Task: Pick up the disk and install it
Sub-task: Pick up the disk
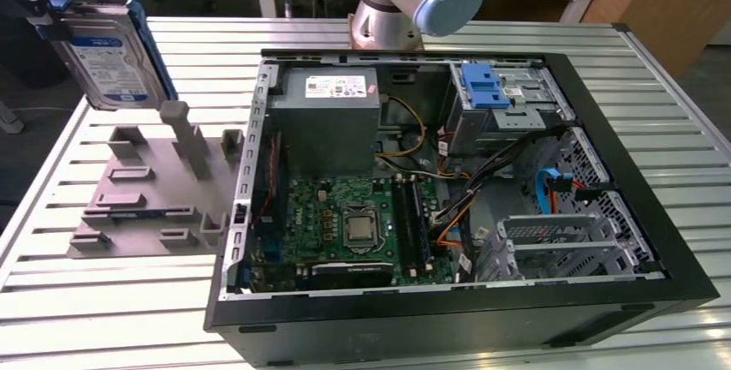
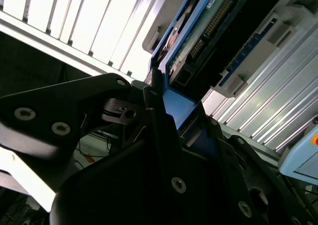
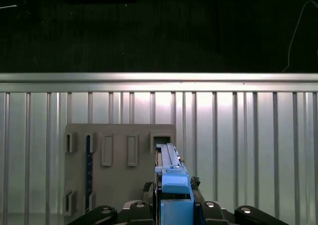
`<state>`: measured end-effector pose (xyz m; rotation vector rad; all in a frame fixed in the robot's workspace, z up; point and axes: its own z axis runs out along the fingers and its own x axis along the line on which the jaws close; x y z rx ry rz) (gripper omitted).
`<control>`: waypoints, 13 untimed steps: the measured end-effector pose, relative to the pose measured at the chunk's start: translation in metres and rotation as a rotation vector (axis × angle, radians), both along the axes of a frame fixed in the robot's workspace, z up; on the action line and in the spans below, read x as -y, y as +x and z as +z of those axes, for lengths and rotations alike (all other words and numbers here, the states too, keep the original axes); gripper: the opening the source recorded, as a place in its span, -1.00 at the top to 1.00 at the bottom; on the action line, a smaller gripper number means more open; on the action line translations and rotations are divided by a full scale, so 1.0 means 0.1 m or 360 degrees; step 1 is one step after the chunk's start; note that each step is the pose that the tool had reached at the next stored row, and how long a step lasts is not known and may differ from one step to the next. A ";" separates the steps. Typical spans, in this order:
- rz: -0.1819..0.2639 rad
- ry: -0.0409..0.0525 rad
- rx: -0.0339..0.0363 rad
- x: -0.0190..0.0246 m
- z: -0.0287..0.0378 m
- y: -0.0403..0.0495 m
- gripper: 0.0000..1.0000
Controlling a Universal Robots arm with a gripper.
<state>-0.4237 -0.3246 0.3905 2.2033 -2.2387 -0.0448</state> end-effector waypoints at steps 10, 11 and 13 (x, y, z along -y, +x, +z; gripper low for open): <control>0.0000 0.0000 0.0000 -0.003 0.077 0.000 0.26; 0.0000 0.0000 0.0000 -0.003 0.085 0.000 0.26; 0.0000 0.0000 0.0000 -0.004 0.117 0.000 0.26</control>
